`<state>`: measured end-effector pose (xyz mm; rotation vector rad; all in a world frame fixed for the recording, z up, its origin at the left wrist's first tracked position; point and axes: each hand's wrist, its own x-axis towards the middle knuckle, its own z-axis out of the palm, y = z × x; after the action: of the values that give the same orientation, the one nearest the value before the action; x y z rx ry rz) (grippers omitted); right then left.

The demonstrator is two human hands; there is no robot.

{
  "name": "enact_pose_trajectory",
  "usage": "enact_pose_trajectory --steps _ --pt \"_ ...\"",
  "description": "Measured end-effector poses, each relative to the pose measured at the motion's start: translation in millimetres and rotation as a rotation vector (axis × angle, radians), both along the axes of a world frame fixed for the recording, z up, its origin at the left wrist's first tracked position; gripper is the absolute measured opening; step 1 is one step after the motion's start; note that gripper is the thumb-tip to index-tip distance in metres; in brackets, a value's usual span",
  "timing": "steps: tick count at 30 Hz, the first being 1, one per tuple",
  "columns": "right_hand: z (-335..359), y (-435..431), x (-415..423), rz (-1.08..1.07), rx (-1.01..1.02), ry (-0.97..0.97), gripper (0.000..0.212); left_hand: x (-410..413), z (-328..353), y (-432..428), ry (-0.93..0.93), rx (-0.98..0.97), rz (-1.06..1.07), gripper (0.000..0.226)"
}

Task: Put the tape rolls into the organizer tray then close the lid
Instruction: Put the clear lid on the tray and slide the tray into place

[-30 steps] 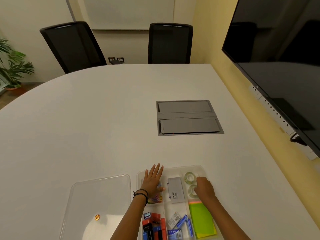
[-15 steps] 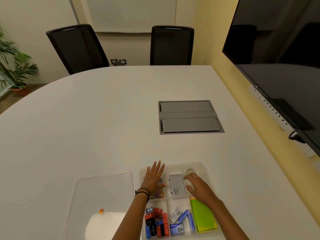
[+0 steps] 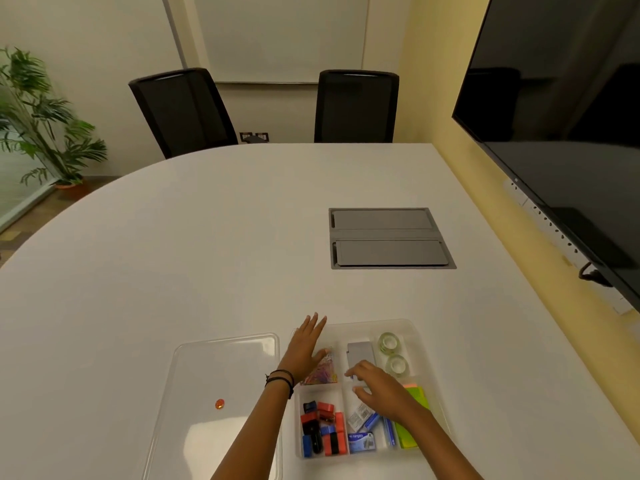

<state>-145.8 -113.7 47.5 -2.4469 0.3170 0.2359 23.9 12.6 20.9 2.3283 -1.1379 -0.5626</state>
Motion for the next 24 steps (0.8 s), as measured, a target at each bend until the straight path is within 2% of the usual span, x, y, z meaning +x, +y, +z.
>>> enact_pose_trajectory --steps 6,11,19,24 --pt "4 27 4 0.087 -0.011 0.009 0.034 -7 0 46 0.037 -0.134 0.171 0.066" --pt "5 52 9 0.151 -0.007 0.030 0.033 -13 -15 101 0.067 -0.171 0.355 0.064" --pt "1 105 16 0.371 -0.010 0.070 0.035 -22 -43 198 0.159 -0.142 0.671 0.058" --pt "-1 133 24 0.491 -0.049 0.060 0.035 -33 -60 251 0.134 -0.003 0.790 0.060"
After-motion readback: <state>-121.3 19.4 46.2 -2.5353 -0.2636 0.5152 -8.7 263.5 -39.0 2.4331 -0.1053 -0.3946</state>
